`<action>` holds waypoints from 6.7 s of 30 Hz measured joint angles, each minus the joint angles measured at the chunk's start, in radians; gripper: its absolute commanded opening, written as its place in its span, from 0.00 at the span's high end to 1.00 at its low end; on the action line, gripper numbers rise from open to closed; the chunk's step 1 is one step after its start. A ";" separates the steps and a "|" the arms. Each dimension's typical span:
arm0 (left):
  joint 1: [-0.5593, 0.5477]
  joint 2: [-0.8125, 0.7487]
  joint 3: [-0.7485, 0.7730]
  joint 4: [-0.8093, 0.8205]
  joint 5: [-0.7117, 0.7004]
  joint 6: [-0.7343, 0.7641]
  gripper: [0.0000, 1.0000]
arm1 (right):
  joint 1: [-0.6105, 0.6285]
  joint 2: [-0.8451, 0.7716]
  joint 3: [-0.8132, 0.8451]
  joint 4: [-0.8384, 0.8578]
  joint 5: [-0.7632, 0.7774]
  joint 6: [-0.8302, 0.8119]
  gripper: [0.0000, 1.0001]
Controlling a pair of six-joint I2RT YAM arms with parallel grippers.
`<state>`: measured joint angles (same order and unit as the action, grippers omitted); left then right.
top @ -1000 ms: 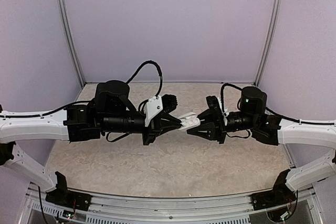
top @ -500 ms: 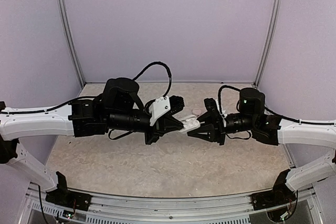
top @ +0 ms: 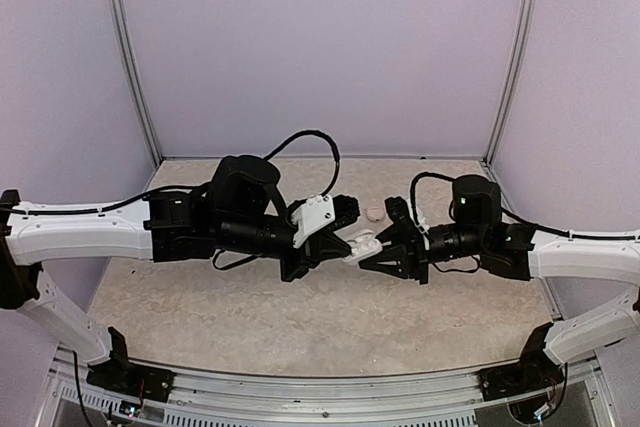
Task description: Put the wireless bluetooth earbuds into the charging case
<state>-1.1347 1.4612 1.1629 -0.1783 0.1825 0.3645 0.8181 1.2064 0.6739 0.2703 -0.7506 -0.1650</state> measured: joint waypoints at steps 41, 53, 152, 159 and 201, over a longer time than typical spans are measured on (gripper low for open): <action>0.753 -0.133 -0.399 0.154 -0.098 -0.732 0.51 | -0.035 0.035 0.009 0.113 0.064 0.165 1.00; 0.280 -0.199 -0.291 0.377 0.117 -0.483 0.42 | -0.053 0.104 0.024 0.106 0.046 0.230 1.00; 0.795 0.313 -0.339 0.217 -0.472 -0.851 0.75 | -0.036 0.098 0.048 0.086 0.024 0.181 1.00; 0.710 0.315 -0.304 0.202 -0.444 -0.791 0.77 | -0.036 0.096 0.048 0.085 0.028 0.182 1.00; 0.230 0.350 -0.167 0.093 -0.224 -0.118 0.40 | -0.042 -0.041 0.000 0.071 0.045 0.181 1.00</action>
<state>-0.9047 1.8111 0.9955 -0.0849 -0.0418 0.2466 0.7765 1.1656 0.6739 0.3408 -0.7052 0.0162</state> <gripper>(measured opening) 0.604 0.242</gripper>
